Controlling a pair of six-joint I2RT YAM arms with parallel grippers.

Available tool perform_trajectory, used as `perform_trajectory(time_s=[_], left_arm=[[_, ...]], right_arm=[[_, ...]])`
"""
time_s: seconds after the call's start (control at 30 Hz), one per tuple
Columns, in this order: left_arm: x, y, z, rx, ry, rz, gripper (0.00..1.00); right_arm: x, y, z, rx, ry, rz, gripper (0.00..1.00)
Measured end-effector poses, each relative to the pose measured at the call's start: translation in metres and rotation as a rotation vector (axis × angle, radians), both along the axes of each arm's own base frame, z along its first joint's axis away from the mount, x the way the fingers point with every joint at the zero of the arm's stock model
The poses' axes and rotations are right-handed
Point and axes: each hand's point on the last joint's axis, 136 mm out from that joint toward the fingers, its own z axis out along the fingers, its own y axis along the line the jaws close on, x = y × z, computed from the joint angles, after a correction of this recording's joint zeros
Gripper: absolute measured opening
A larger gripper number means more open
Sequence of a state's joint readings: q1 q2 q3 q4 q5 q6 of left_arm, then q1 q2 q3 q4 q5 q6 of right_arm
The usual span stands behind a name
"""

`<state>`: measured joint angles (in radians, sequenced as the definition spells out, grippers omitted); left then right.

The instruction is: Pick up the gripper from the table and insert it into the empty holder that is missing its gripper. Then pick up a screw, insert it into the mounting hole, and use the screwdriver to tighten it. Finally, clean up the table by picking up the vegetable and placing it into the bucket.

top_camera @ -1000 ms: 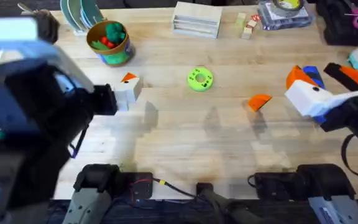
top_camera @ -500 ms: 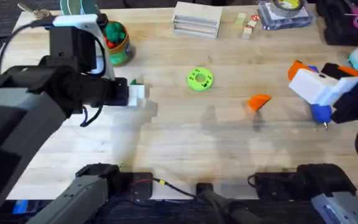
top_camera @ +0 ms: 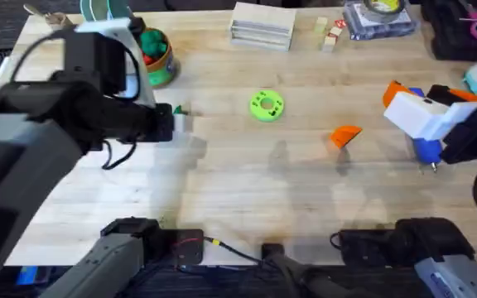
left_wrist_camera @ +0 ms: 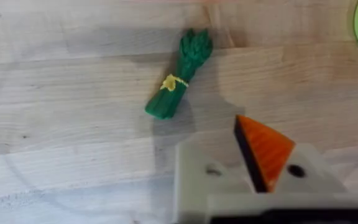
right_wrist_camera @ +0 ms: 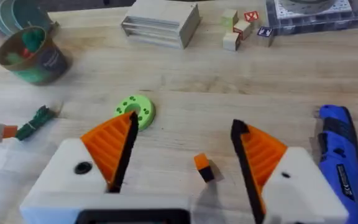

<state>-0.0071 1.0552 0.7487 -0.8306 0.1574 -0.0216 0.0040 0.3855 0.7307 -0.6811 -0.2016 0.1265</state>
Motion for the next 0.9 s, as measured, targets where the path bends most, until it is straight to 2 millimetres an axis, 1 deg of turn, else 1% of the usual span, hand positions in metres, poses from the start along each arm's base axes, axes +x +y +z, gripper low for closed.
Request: perform_trajectory(time_s=[0.07, 0.1, 0.13, 0.2, 0.23, 0.27, 0.3, 0.33, 0.43, 0.47, 0.53, 0.57, 0.6, 0.63, 0.77, 0.9], left_arm=[[0.0, 0.0, 0.018, -0.002, -0.041, 0.001, 0.82], [0.0, 0.0, 0.028, -0.005, -0.068, 0.002, 0.943], [0.001, -0.001, 0.04, -0.009, -0.104, 0.001, 0.98], [0.001, -0.002, 0.06, -0.015, -0.174, -0.002, 0.987], [0.001, -0.003, 0.07, -0.019, -0.21, -0.003, 0.937], [-0.001, -0.004, 0.08, -0.023, -0.248, -0.006, 0.847], [-0.003, -0.005, 0.091, -0.028, -0.288, -0.01, 0.673], [-0.005, -0.005, 0.1, -0.031, -0.321, -0.013, 0.532], [-0.015, -0.008, 0.128, -0.042, -0.433, -0.024, 0.066], [-0.019, -0.008, 0.136, -0.042, -0.469, -0.032, 0.135], [-0.028, -0.01, 0.152, -0.05, -0.541, -0.037, 0.448], [-0.042, -0.011, 0.17, -0.055, -0.632, -0.045, 0.915], [-0.047, -0.013, 0.174, -0.065, -0.656, -0.051, 0.973], [-0.051, -0.015, 0.178, -0.074, -0.675, -0.06, 0.987], [-0.062, -0.026, 0.187, -0.122, -0.72, -0.112, 0.993], [-0.067, -0.039, 0.19, -0.18, -0.721, -0.172, 0.993]], right_arm=[[0.0, 0.0, 0.0, 0.001, 0.0, 0.001, 0.95], [0.0, 0.0, 0.0, 0.001, 0.0, 0.001, 0.951], [0.0, 0.0, 0.0, 0.001, 0.0, 0.001, 0.95], [0.0, 0.0, 0.0, 0.001, 0.0, 0.001, 0.95], [0.0, 0.0, 0.0, 0.001, 0.0, 0.001, 0.95], [0.0, 0.0, 0.0, 0.001, 0.0, 0.001, 0.95], [0.0, 0.0, 0.0, 0.001, 0.0, 0.001, 0.95], [0.0, 0.0, 0.0, 0.001, 0.0, 0.001, 0.95], [0.0, 0.0, 0.0, 0.001, 0.0, 0.001, 0.95], [0.0, 0.0, 0.0, 0.001, 0.0, 0.001, 0.95], [0.0, 0.0, 0.0, 0.001, 0.0, 0.001, 0.95], [0.0, 0.0, 0.0, 0.001, 0.0, 0.001, 0.95], [0.0, 0.0, 0.0, 0.001, 0.001, 0.001, 0.949], [0.0, 0.0, 0.0, 0.001, 0.0, 0.001, 0.949], [0.0, 0.0, 0.0, 0.001, 0.0, 0.001, 0.95], [0.0, 0.0, 0.0, 0.001, 0.001, 0.001, 0.95]])
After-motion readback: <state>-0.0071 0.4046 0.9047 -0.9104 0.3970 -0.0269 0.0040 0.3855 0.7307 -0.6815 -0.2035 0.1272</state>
